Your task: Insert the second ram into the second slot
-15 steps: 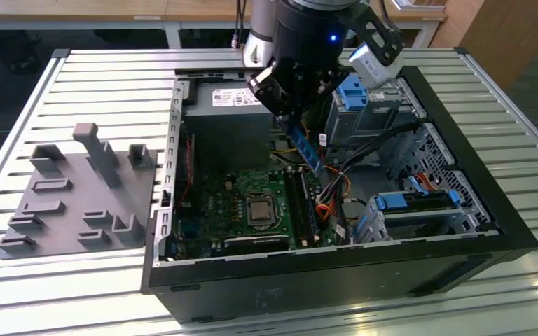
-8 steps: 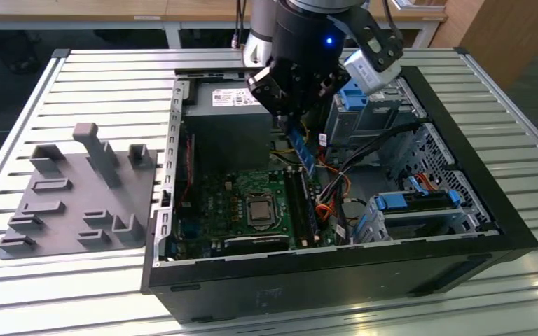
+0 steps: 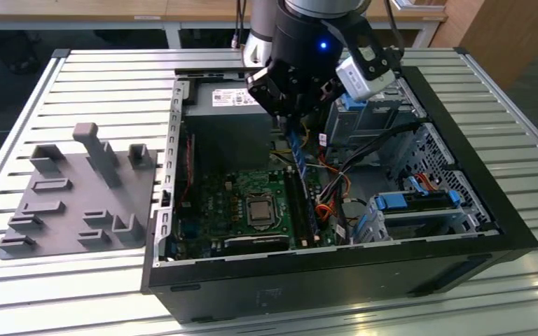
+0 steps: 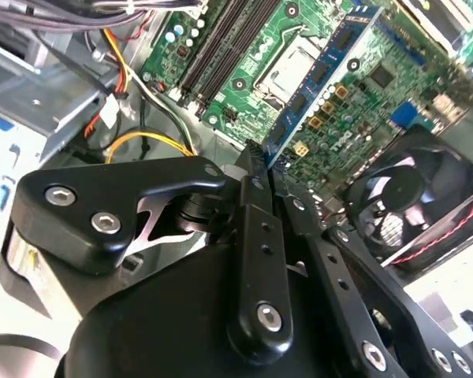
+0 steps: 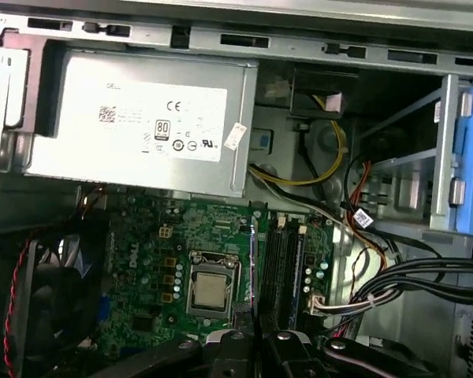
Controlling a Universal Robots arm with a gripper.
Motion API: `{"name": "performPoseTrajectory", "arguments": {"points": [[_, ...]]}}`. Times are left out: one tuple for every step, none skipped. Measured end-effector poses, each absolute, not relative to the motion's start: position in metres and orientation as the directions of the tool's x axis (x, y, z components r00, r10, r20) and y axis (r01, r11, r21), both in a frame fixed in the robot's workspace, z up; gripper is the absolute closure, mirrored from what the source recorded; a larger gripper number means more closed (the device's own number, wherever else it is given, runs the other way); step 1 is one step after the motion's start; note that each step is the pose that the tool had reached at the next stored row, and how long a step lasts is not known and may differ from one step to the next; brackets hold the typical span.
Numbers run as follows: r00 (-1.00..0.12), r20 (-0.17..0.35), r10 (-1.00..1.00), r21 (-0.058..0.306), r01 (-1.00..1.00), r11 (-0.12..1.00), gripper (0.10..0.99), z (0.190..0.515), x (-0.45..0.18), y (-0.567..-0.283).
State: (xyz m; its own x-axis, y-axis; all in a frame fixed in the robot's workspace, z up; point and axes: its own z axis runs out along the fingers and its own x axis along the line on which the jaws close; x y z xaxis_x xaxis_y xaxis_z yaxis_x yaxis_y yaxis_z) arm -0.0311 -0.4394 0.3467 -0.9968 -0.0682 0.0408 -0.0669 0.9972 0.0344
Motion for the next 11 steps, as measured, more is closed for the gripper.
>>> {"name": "performPoseTrajectory", "arguments": {"points": [[-0.998, 0.041, -0.051, 0.034, -0.05, 0.998, 0.945, 0.346, -0.031, -0.439], [-0.998, 0.041, -0.037, 0.034, -0.036, 0.999, 0.945, 0.345, -0.031, -0.439], [-0.999, 0.041, -0.032, 0.034, -0.031, 0.999, 0.945, 0.343, -0.031, -0.439], [-0.999, 0.041, -0.031, 0.034, -0.029, 0.999, 0.945, 0.341, -0.031, -0.439], [-0.999, 0.041, -0.03, 0.034, -0.028, 0.999, 0.945, 0.34, -0.03, -0.439], [-0.999, 0.041, -0.027, 0.034, -0.026, 0.999, 0.945, 0.338, -0.029, -0.439], [-0.999, 0.041, -0.024, 0.034, -0.022, 0.999, 0.945, 0.336, -0.029, -0.439], [-0.999, 0.041, -0.02, 0.034, -0.019, 0.999, 0.945, 0.334, -0.027, -0.439], [-0.999, 0.041, -0.016, 0.034, -0.014, 0.999, 0.945, 0.332, -0.026, -0.439], [-0.999, 0.041, -0.01, 0.034, -0.009, 0.999, 0.945, 0.33, -0.026, -0.439], [-0.999, 0.041, -0.004, 0.034, -0.003, 0.999, 0.945, 0.329, -0.025, -0.439]]}}
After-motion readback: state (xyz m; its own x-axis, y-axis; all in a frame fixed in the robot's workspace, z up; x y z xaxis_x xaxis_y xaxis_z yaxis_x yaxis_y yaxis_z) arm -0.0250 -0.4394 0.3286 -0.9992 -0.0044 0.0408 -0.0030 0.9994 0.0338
